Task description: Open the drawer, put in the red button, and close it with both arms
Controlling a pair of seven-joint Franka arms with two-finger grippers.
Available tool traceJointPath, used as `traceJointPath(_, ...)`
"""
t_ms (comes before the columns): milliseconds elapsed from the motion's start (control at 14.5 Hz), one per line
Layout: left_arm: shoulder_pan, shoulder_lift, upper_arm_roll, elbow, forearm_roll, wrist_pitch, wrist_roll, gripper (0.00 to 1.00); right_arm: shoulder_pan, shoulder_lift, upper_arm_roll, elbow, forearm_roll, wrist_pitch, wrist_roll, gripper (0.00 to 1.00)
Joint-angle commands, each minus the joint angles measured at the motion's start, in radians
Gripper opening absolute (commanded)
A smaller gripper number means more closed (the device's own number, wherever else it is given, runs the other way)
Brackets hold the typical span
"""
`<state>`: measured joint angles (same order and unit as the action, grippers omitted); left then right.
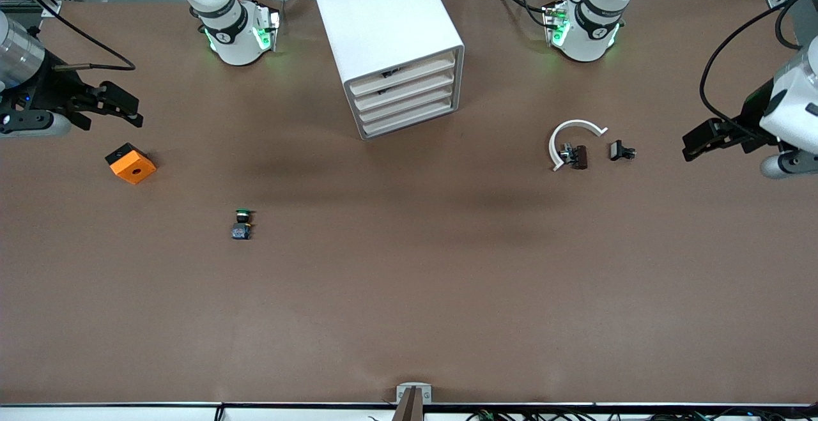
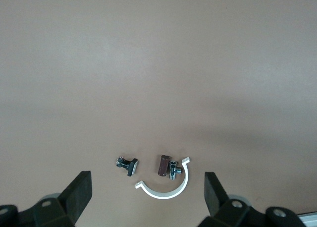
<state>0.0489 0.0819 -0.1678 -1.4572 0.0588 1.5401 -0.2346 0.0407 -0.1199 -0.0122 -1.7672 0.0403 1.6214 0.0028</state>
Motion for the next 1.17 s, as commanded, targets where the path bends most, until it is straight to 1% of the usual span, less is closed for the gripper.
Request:
traceJointPath(0, -0.035, -0.131, 0.065, -0.135, 0.006, 0.017, 0.020, 1.00, -0.009, 0.011, -0.003, 0.037, -0.007, -0.009, -0.003, 1.00)
traceJointPath(138, -0.084, -0.189, 0.132, -0.198, 0.001, 0.018, 0.034, 1.00, -0.015, 0.011, -0.006, 0.046, -0.007, -0.012, -0.006, 1.00)
traceJointPath(275, -0.087, -0.192, 0.178, -0.196, -0.051, 0.025, 0.112, 1.00, -0.015, 0.011, -0.006, 0.049, -0.007, -0.014, -0.006, 1.00)
traceJointPath(482, -0.087, -0.188, 0.172, -0.192, -0.050, 0.023, 0.113, 1.00, -0.013, 0.011, -0.005, 0.049, -0.007, -0.006, -0.006, 1.00)
traceJointPath(619, -0.090, -0.182, 0.172, -0.167, -0.048, 0.017, 0.118, 1.00, -0.013, 0.011, -0.005, 0.049, -0.007, -0.008, -0.006, 1.00)
traceJointPath(1101, -0.104, -0.182, 0.171, -0.175, -0.047, -0.008, 0.113, 1.00, -0.015, 0.011, -0.005, 0.075, -0.007, -0.014, -0.006, 1.00)
